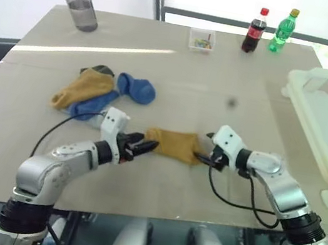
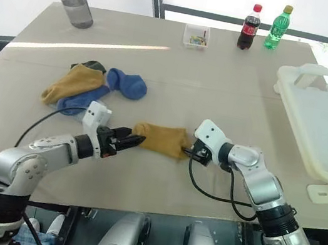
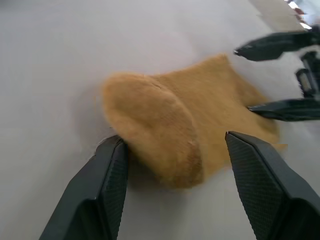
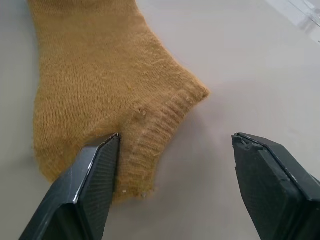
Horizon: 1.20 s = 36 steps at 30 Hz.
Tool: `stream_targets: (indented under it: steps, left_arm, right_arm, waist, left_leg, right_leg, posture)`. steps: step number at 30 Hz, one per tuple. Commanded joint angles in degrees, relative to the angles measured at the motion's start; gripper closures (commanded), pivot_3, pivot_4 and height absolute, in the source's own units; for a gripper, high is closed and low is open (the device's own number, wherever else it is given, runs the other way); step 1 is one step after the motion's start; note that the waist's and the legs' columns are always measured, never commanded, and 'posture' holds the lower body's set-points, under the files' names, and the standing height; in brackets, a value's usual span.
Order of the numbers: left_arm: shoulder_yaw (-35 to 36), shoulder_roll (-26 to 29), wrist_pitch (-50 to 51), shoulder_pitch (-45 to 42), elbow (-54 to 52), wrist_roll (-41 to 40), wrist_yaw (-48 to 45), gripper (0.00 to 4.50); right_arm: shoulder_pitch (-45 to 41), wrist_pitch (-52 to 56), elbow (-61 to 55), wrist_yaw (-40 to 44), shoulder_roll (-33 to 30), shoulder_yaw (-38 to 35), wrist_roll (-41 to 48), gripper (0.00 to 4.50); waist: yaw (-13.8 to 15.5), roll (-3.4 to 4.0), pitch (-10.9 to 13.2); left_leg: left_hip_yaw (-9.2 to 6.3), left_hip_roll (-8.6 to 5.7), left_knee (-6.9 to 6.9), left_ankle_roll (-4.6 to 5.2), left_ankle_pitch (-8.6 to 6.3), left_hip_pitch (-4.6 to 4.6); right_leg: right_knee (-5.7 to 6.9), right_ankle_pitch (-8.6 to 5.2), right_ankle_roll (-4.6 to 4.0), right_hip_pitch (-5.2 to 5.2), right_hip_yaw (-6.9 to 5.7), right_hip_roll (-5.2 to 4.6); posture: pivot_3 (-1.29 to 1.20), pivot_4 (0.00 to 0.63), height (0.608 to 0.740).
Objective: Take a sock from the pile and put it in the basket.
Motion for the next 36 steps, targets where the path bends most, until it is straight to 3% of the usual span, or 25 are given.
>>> stream_targets:
  steps: [1, 4, 7, 13, 21, 30, 36]
  left_arm:
    - [-1.8, -0.9, 1.1, -1.4, -2.5, -1.4, -1.3, 1.34]
    - [-2.1, -0.9, 1.1, -1.5, -2.0, -1.1, -1.6, 1.34]
    - [-2.0, -0.4, 0.8, -1.3, -1.2, -0.5, -2.1, 1.27]
    - [-1.9, -0.4, 0.8, -1.3, -1.0, -0.1, -2.2, 1.27]
    - [-1.8, -0.5, 0.7, -0.4, -1.6, -0.2, -2.6, 1.27]
    - [-2.2, -0.2, 1.2, 1.4, -4.0, -1.8, -4.4, 1.27]
    - [-2.0, -0.3, 1.6, 1.6, -4.0, -1.7, -3.9, 1.27]
  right_arm:
    - [0.7, 3.0, -0.9, 1.3, -3.1, -1.9, -0.9, 0.82]
    - [1.7, 7.7, -3.8, 2.8, -2.4, -4.0, 3.8, 0.82]
    - [2.9, 12.3, -6.5, 3.7, -0.7, -4.4, 7.6, 1.57]
    - [5.2, 13.2, -7.7, 4.9, -2.0, -1.6, 6.8, 4.37]
    - [4.2, 10.5, -6.8, 5.0, -5.9, -5.2, 6.0, 4.45]
    - [3.0, 5.4, -4.4, 11.7, -13.5, -8.7, 7.0, 4.45]
    - [2.7, 2.1, -3.2, 14.0, -14.3, -8.4, 6.7, 4.45]
  waist:
    - [0.0, 0.00, 0.0]
    - [-0.2, 0.00, 0.0]
    - [-0.4, 0.00, 0.0]
    - [-0.5, 0.00, 0.0]
    - [-0.3, 0.00, 0.0]
    - [-0.4, 0.00, 0.0]
    - [-0.4, 0.00, 0.0]
  left_leg:
    - [-0.01, 0.00, 0.00, 0.00, 0.00, 0.00]
    - [-0.04, 0.02, 0.00, 0.00, 0.00, 0.00]
    - [-0.05, 0.04, -0.02, 0.00, 0.00, 0.00]
    - [-0.03, 0.05, -0.03, 0.00, 0.00, 0.02]
    - [-0.02, 0.04, -0.03, 0.00, 0.00, 0.02]
    - [-0.01, 0.04, -0.03, 0.01, 0.00, 0.01]
    - [0.00, 0.06, -0.03, 0.01, 0.00, 0.02]
  right_leg:
    - [0.00, 0.00, 0.00, 0.00, 0.00, 0.00]
    - [0.00, 0.00, 0.00, 0.00, -0.02, 0.02]
    - [0.01, 0.00, 0.00, -0.02, -0.02, 0.05]
    - [0.01, -0.01, 0.00, -0.02, -0.02, 0.05]
    - [0.00, -0.01, 0.00, -0.02, -0.01, 0.04]
    - [0.00, -0.01, 0.00, -0.03, -0.01, 0.05]
    - [0.00, -0.01, 0.00, -0.03, 0.00, 0.06]
  posture:
    - [0.00, 0.150, 0.740]
    - [0.00, 0.150, 0.740]
    - [0.00, 0.150, 0.740]
    - [0.00, 0.150, 0.740]
    - [0.00, 0.150, 0.740]
    - [0.00, 0.150, 0.740]
    - [0.00, 0.150, 0.740]
